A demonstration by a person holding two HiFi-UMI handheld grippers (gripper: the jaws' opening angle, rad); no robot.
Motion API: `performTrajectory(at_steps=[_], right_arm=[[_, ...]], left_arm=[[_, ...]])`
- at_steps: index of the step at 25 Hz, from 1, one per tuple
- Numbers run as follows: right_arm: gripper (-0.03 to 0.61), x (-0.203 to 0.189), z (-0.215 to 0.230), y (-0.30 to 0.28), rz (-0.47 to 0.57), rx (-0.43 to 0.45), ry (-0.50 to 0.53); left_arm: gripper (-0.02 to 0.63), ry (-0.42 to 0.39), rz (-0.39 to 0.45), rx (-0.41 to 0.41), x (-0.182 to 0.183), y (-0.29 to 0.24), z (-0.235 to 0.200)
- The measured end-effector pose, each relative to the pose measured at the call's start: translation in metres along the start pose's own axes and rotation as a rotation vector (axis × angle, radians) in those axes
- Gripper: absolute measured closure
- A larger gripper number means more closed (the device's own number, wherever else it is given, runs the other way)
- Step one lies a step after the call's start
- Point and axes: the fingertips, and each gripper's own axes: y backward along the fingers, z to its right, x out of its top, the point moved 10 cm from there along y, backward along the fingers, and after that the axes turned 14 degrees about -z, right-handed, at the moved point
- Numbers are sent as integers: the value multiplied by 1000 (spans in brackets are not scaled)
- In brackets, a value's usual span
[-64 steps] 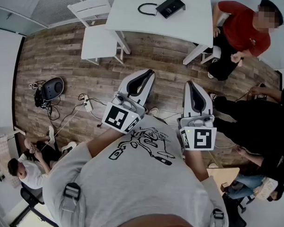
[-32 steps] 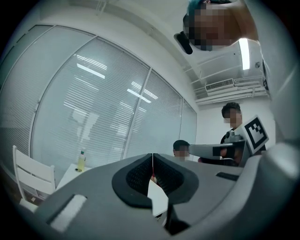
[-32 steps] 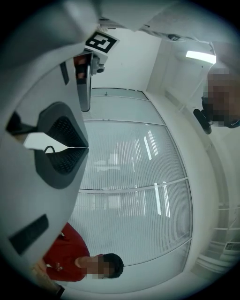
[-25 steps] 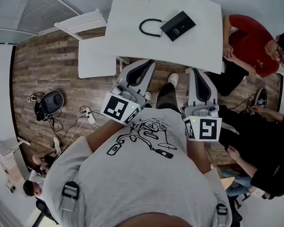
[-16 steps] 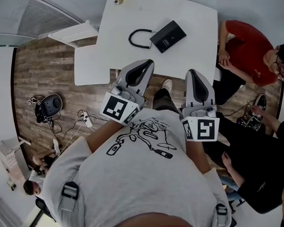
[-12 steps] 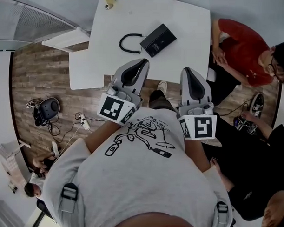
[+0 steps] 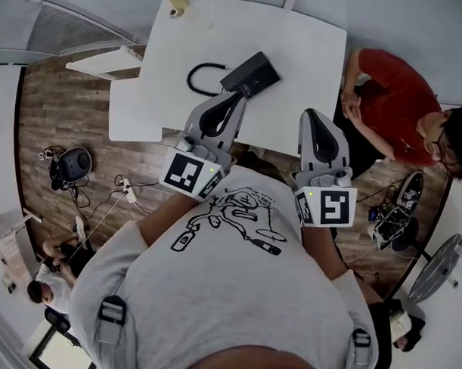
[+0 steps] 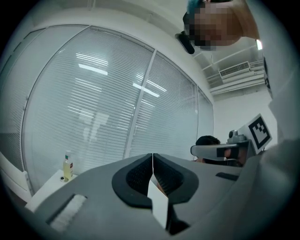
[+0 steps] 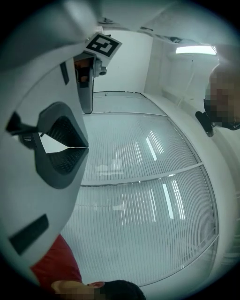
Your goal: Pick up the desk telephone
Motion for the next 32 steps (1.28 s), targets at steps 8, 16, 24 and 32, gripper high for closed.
performTrajectory(at_steps=[8,16,24,32], right_arm=[[572,18,-5,-46,-20,-4,28],[571,24,-7,-80,-47,-25,50],[571,2,3,-111,-128,15,60],[523,-36,13,-151,-238,79,28]], left_arm=[[604,39,-20,-3,4,-11,-45],[602,105,-52,-23,-6,-21,-87],[596,241,-186,-101,-56,-43,-112],[505,460,-355,-152,-139,-66,-135]])
